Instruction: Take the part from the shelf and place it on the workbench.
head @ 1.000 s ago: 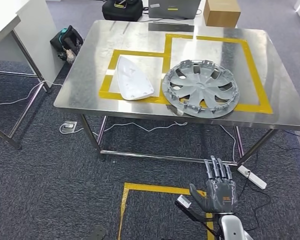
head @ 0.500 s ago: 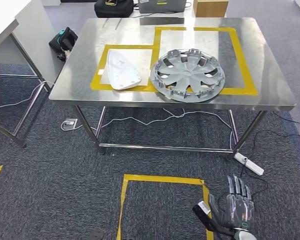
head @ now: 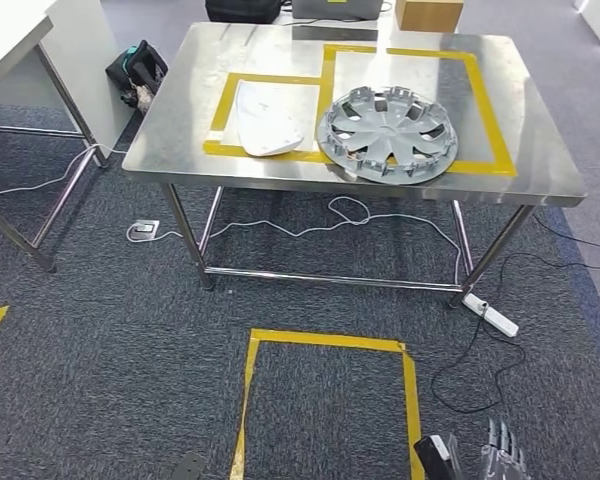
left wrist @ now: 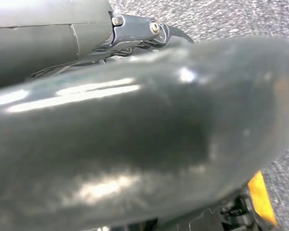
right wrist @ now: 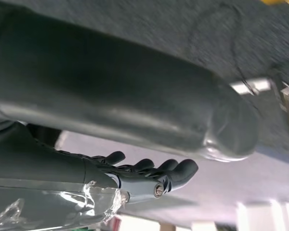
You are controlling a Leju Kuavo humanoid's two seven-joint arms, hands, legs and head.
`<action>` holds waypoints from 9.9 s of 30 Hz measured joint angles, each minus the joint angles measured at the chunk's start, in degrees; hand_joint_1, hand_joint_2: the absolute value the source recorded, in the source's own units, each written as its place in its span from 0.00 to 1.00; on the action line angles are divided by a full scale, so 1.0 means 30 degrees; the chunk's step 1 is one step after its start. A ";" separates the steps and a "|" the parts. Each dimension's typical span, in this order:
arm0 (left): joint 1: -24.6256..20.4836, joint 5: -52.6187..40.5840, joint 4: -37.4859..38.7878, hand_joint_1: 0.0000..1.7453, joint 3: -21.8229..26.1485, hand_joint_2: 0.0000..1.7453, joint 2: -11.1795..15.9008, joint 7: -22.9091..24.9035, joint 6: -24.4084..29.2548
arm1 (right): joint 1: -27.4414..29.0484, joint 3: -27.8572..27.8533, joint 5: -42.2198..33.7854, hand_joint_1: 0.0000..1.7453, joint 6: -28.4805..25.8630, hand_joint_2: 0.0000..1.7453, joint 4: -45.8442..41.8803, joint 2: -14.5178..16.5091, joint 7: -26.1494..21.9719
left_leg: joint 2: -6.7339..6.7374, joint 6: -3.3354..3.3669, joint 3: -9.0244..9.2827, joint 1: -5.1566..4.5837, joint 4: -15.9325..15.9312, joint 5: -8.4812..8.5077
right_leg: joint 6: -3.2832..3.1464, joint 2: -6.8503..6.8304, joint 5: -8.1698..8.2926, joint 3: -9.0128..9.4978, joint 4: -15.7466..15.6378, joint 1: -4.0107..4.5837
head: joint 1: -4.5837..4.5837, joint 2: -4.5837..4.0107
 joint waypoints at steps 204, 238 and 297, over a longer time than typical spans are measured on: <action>-0.0017 0.0718 -0.0007 0.00 0.1536 0.00 -0.0242 0.0849 0.0277 | -0.1057 -0.5591 0.4213 0.00 -0.0124 0.00 0.7800 0.1519 0.5745 | 0.0725 -0.1224 -0.1522 0.0231 0.2538 -0.0544 | -0.1275 -0.1480 0.1433 0.2891 -0.4773 0.0186 | -0.0159 0.0002; -0.0164 0.0521 -0.0007 0.00 0.1552 0.00 -0.0268 0.0916 0.0248 | -0.0962 -0.5263 0.4273 0.00 -0.0138 0.00 0.7709 0.1565 0.6180 | 0.1221 -0.0881 -0.1155 0.0077 0.1336 -0.0323 | -0.1013 -0.2258 0.1202 0.2946 -0.4605 0.0325 | -0.0118 0.0002; -0.0014 0.0331 -0.0007 0.00 0.1532 0.50 -0.0162 0.0311 0.0370 | -0.1998 -0.7190 0.1833 0.00 0.3721 0.25 1.0315 0.0936 0.5180 | 0.0576 -0.0670 -0.0944 0.0079 0.1214 -0.0273 | -0.1040 -0.1072 0.1230 0.3143 -0.4948 0.0356 | 0.0033 0.0002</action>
